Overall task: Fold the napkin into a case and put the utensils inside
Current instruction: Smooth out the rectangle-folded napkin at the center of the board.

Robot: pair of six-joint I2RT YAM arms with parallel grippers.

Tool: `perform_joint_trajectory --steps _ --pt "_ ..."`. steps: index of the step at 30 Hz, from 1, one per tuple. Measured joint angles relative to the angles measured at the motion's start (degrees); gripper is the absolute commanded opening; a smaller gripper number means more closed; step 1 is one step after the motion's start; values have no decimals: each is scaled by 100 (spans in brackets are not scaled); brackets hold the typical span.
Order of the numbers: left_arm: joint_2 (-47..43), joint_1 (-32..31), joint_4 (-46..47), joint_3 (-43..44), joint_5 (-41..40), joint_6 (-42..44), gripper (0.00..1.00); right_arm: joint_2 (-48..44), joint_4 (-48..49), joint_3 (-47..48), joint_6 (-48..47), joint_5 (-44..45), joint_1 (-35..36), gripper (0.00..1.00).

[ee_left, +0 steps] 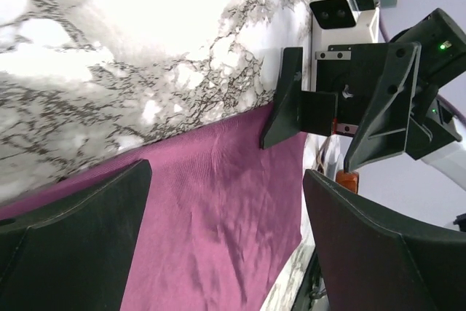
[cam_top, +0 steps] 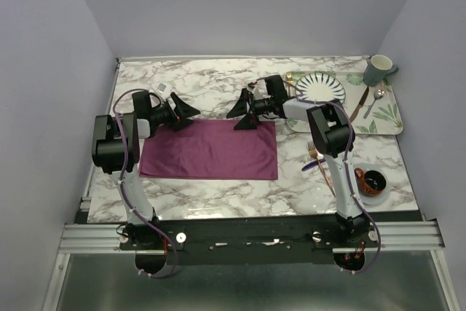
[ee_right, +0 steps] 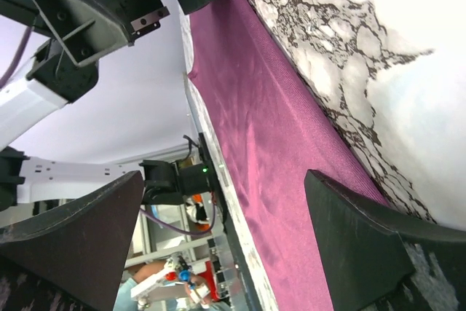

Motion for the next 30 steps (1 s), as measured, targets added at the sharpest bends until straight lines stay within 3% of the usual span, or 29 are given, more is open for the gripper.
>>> perform_joint_trajectory --steps 15,30 --pt "92 1176 175 -103 417 -66 99 -35 433 -254 442 -85 -122 100" --pt "120 1460 24 -127 693 297 99 -413 258 -734 61 -87 -208 100"
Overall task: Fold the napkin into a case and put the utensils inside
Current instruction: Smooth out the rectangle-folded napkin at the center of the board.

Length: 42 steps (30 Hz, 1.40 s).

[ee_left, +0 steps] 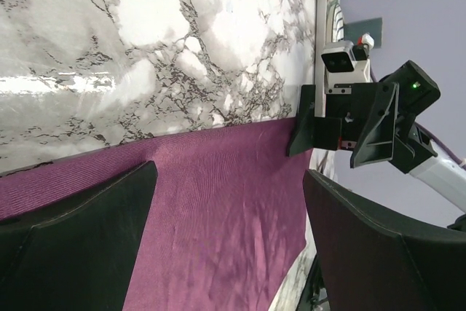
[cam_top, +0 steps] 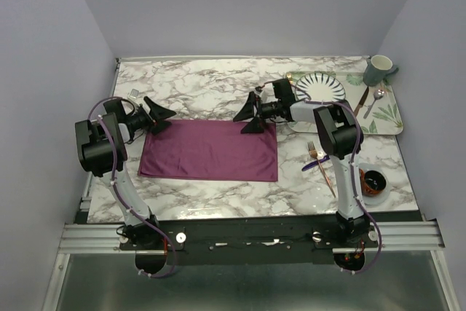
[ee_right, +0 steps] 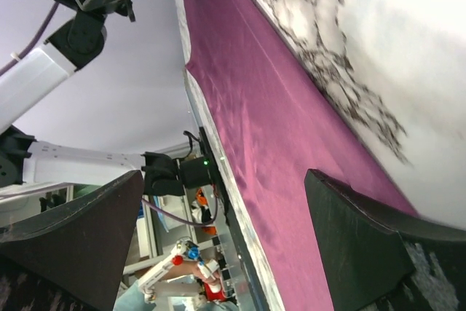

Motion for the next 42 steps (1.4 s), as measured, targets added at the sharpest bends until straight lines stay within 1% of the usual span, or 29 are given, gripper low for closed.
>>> perform_joint_trajectory --steps 4,10,21,25,27,30,33,36,38,39,42 --pt "2 0 -221 92 4 192 99 -175 -168 -286 -210 -74 -199 100" --pt "9 2 -435 179 7 358 99 -223 -179 -459 -337 -260 -503 100" --pt "166 92 -1102 699 13 741 99 -219 -192 -435 -337 -332 -533 100" --pt "133 -9 -1764 1005 -120 1344 99 -234 -273 -402 -396 -337 -455 100" --pt "9 -170 -2411 1298 -498 1996 99 -273 -413 -382 -476 -328 -385 100" --pt "-271 -407 -3220 1602 -1071 2750 99 -411 -807 -313 -717 -313 -232 100" --pt "-892 -782 -4144 1786 -2092 3766 99 -678 -1443 -101 -1248 -162 -103 100" --pt "-1615 -1095 -4769 1718 -2804 4522 98 -960 -2208 229 -2070 225 -44 100" --pt "-2094 -1215 -5029 1508 -3156 4975 90 -1086 -2564 374 -2529 509 -55 100" --pt "-2380 -1255 -5230 1342 -3342 5145 82 -1150 -2857 479 -2802 723 -61 100" --pt "-2820 -1331 -5628 907 -3764 5652 69 -1182 -3438 649 -3497 1255 -61 100"
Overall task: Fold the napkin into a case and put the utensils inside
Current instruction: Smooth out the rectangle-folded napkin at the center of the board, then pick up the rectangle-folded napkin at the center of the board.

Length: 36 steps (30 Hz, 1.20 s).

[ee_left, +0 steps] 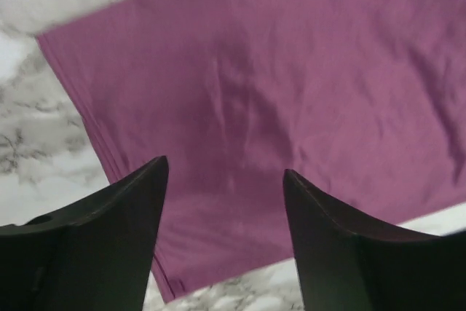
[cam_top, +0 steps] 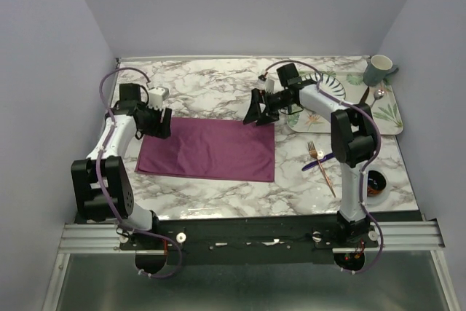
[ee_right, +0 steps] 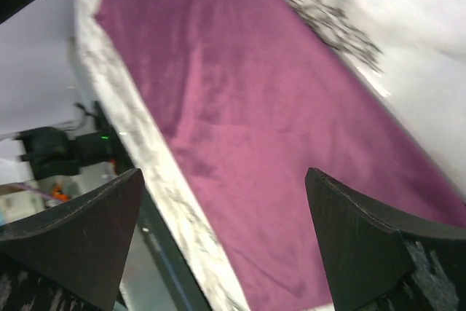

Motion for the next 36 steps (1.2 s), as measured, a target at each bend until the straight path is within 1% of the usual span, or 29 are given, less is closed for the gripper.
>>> perform_joint_trajectory --steps 1,3,8,11,16,19,21,23,26,27,28,30,33,36 --pt "-87 -24 -140 -160 -120 153 62 0 -192 11 -214 175 -7 100" --pt "-157 -90 -387 -448 -291 415 59 0 -476 9 -501 428 -11 100" --pt "-125 -317 -710 -785 -560 822 58 -50 -846 -195 -988 925 17 100" --pt "96 -402 -680 -730 -732 901 56 -181 -938 -527 -1128 1141 63 100" --pt "929 -420 -592 -365 -1143 966 51 -409 -981 -892 -1228 1246 120 100" --pt "1272 -420 -601 -74 -1303 990 50 -531 -979 -1078 -1250 1237 138 100" --pt "1429 -424 -595 142 -1394 1019 51 -610 -977 -1196 -1255 1224 162 100" --pt "1572 -420 -599 337 -1419 1045 55 -673 -975 -1290 -1248 1204 166 100" --pt "1620 -372 -643 518 -1342 1049 62 -798 -977 -1429 -1222 1193 168 100" --pt "1587 -319 -682 586 -1231 1001 64 -831 -979 -1456 -1213 1187 168 100" --pt "1558 -273 -715 638 -1150 955 68 -885 -977 -1484 -1198 1174 168 100" --pt "1515 -120 -782 769 -964 811 73 -1019 -975 -1534 -1137 1147 168 100" --pt "1497 302 -841 1040 -667 525 74 -1207 -970 -1574 -1069 1104 168 100" --pt "1528 656 -837 1266 -638 286 71 -1368 -946 -1620 -1008 1106 168 100"
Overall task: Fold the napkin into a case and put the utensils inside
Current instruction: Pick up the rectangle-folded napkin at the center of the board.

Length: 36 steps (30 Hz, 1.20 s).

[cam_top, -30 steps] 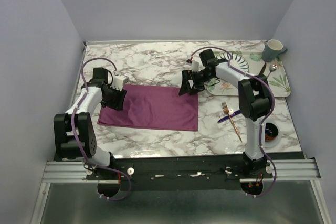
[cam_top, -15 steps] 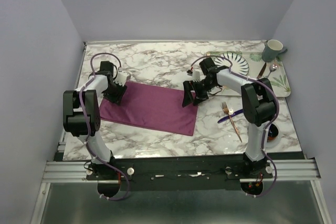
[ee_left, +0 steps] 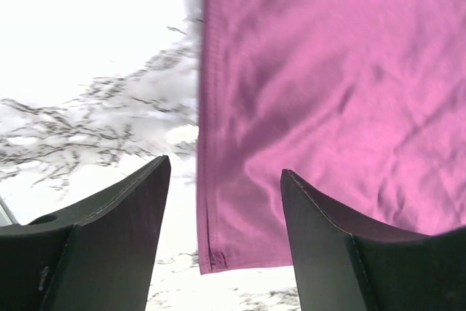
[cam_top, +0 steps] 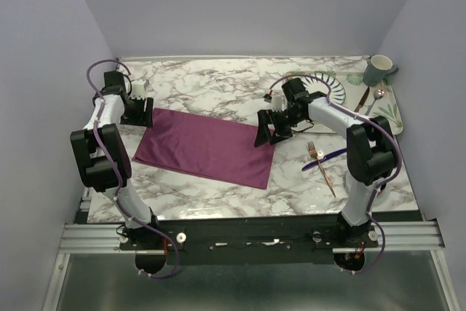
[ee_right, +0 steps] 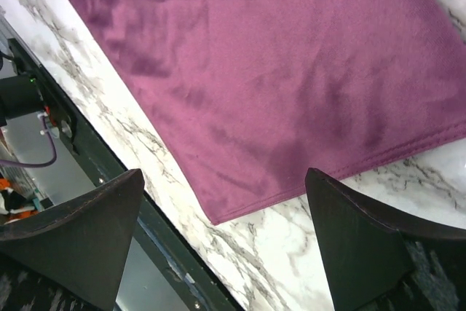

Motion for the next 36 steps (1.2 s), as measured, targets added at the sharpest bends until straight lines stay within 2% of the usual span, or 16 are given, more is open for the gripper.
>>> perform_joint_trajectory --steps 7,17,22,27,36 --pt "317 114 170 160 -136 -363 62 -210 -37 -219 186 293 0 100" --pt "664 -90 551 -63 -610 -352 53 -210 -238 -254 232 595 0 100" --pt "741 -214 693 -142 -903 -286 43 -210 -280 -254 236 601 0 100" --pt "835 -192 745 -20 -1010 -264 43 -208 -306 -247 243 592 0 100" --pt "1049 -76 573 358 -1008 -240 48 -201 -413 -177 236 538 0 100"
